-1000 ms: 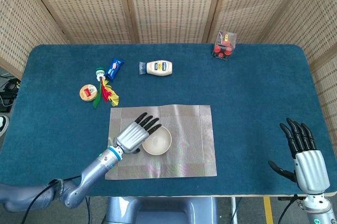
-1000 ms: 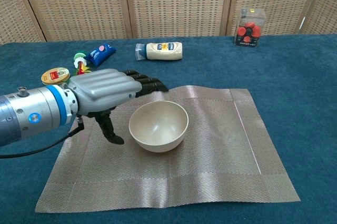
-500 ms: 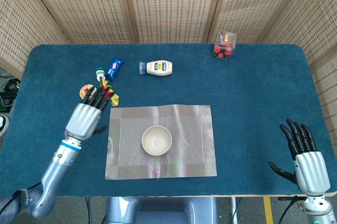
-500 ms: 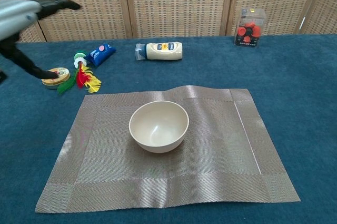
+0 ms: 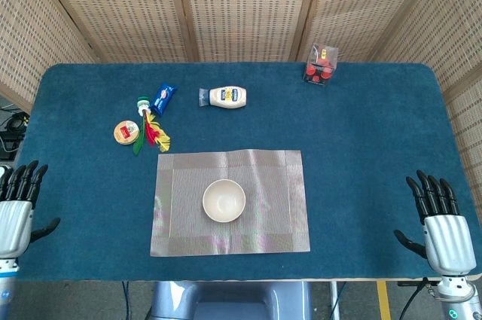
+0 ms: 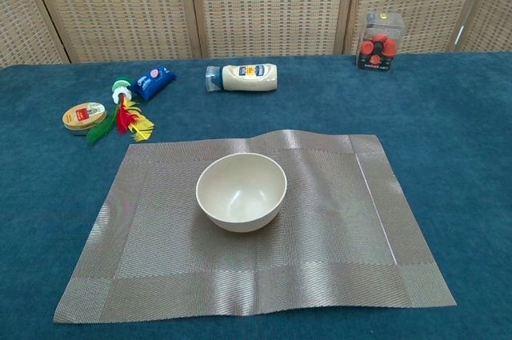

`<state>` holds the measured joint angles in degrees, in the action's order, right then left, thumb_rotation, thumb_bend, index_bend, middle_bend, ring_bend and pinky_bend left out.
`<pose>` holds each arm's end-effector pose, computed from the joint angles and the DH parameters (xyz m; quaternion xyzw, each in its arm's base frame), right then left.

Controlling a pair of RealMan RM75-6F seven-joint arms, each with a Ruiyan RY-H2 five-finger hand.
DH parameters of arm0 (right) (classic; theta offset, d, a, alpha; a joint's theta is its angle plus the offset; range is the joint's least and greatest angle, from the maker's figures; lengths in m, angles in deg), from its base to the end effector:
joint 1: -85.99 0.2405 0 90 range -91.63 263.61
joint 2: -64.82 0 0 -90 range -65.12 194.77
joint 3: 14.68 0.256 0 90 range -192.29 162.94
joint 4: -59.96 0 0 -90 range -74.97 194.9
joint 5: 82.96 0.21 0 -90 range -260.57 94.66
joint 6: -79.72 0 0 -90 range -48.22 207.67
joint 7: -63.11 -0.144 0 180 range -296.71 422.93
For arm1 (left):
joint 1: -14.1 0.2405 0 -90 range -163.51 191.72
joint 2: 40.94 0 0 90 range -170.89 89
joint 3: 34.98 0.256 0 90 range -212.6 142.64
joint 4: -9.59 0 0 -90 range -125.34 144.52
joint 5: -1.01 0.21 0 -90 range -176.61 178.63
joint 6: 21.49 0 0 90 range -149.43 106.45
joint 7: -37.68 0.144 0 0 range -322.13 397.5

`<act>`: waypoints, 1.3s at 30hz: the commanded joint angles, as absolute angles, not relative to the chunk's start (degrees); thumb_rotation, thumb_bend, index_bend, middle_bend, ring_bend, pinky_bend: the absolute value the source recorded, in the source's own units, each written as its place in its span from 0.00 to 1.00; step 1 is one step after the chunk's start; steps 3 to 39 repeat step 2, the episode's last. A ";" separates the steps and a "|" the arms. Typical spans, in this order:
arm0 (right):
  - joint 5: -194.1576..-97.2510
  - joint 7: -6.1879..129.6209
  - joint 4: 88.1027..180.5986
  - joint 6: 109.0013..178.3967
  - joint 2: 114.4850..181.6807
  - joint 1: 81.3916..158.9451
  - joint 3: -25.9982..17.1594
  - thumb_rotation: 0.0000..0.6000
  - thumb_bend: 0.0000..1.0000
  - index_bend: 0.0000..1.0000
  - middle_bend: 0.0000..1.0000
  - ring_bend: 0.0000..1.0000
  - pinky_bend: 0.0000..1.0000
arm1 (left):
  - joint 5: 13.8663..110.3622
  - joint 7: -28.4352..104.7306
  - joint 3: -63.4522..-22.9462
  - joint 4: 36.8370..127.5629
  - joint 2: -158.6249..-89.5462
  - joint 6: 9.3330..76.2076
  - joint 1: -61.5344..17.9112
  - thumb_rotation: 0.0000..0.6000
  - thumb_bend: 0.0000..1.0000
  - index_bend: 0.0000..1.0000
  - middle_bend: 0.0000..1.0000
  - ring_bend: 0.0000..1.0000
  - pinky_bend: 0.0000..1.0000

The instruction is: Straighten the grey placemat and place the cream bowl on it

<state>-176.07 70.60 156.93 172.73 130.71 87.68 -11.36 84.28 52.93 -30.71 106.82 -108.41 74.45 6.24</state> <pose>-0.2776 -0.1632 0.1572 0.5903 -0.3288 0.4336 0.5961 -0.2877 0.1682 0.1456 -0.5997 -0.3303 -0.3664 0.6300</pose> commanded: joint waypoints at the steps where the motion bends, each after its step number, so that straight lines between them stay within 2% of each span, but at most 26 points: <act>1: -175.22 71.85 157.93 171.82 130.15 87.68 -11.42 1.00 0.00 0.07 0.00 0.00 0.00 | 85.58 52.38 -29.62 107.54 -107.36 75.59 7.93 1.00 0.00 0.00 0.00 0.00 0.00; 39: -175.17 72.04 158.09 171.77 130.10 87.68 -11.41 1.00 0.00 0.07 0.00 0.00 0.00 | 85.93 52.39 -29.47 107.83 -107.10 75.69 8.28 1.00 0.00 0.00 0.00 0.00 0.00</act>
